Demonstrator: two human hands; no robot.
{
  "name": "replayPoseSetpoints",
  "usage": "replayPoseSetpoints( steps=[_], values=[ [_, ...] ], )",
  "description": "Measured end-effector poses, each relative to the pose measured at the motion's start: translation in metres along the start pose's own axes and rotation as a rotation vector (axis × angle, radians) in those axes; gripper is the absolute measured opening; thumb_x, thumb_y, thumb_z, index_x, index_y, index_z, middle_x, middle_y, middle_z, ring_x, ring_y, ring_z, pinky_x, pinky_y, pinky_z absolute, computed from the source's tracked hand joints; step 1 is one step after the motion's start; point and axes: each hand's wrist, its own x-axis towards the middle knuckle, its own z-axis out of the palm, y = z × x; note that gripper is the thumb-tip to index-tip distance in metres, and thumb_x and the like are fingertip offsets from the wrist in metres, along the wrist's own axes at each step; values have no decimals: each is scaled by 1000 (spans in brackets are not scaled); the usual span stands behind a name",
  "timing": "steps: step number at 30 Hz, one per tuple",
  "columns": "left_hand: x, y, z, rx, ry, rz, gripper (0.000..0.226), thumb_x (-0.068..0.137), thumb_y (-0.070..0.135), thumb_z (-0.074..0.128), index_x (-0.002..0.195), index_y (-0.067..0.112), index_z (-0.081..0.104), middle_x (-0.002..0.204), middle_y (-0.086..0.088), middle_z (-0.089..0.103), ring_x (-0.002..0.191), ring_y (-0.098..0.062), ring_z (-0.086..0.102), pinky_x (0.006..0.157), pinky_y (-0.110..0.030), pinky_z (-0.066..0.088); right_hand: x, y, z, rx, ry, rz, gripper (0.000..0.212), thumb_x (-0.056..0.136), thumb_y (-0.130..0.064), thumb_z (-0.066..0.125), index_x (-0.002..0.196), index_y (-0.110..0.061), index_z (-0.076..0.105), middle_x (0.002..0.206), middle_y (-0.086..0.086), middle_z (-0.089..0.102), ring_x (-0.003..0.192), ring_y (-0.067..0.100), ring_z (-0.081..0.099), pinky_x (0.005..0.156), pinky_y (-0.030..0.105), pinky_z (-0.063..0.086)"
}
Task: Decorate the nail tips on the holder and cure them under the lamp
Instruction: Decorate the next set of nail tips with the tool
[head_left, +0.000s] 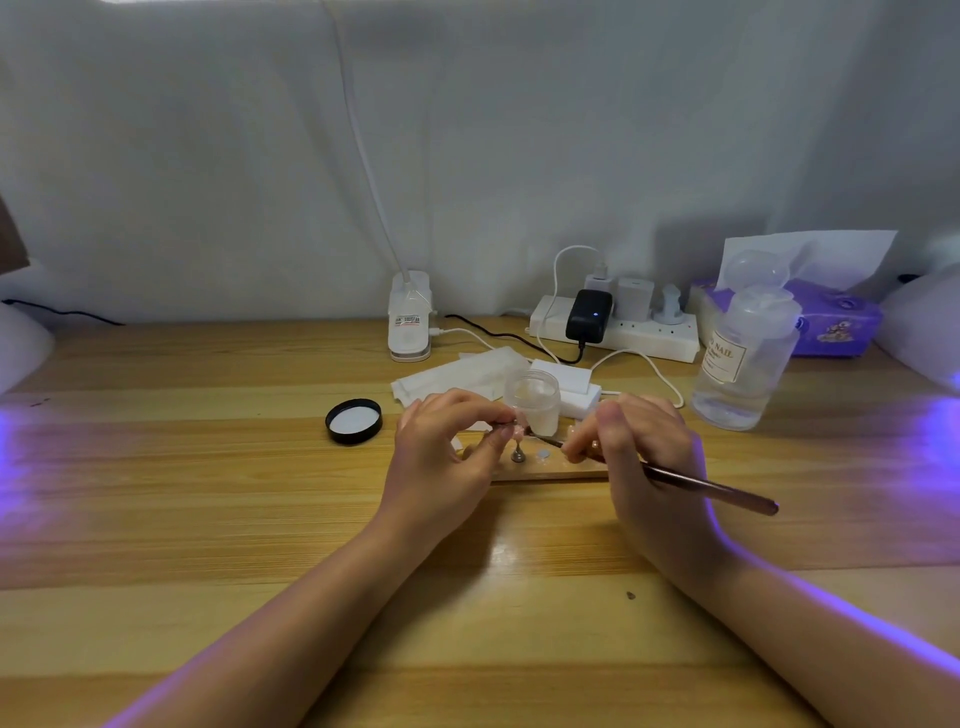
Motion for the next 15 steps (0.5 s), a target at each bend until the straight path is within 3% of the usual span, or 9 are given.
replayPoseSetpoints(
  steps=[3,5,7,11,15],
  values=[
    [0,0,0,-5,5,-6,20,78,4,70,88,22,69,85,8,64,90,-17,59,85,-57,41,1,-1,-1,40,35,27,46,92,-21,31,57,-10,60,56,-3,58,61,5,52,73,34,39],
    [0,0,1,-4,5,-7,21,78,4,70,89,23,68,86,6,65,89,-17,59,85,-56,42,2,-3,0,29,38,-2,43,92,-20,31,61,-12,60,61,-8,57,63,3,51,71,35,39],
    [0,-1,0,0,6,-3,20,78,4,70,89,21,69,86,5,66,89,-18,60,85,-56,42,3,-3,2,-9,12,-29,45,95,-27,32,66,-11,61,68,-16,54,68,0,50,71,34,39],
    [0,-1,-1,2,0,-6,18,78,5,69,89,19,69,85,10,64,89,-16,60,85,-55,43,2,-1,4,-54,-37,-17,57,97,-43,26,65,-12,63,65,-16,54,67,2,51,73,34,39],
    [0,1,-2,-18,7,-12,20,78,4,69,87,22,68,85,18,62,88,-8,59,85,-49,44,0,-1,0,16,-12,46,41,94,-29,30,64,-26,57,59,-7,58,66,3,54,77,38,40]
  ],
)
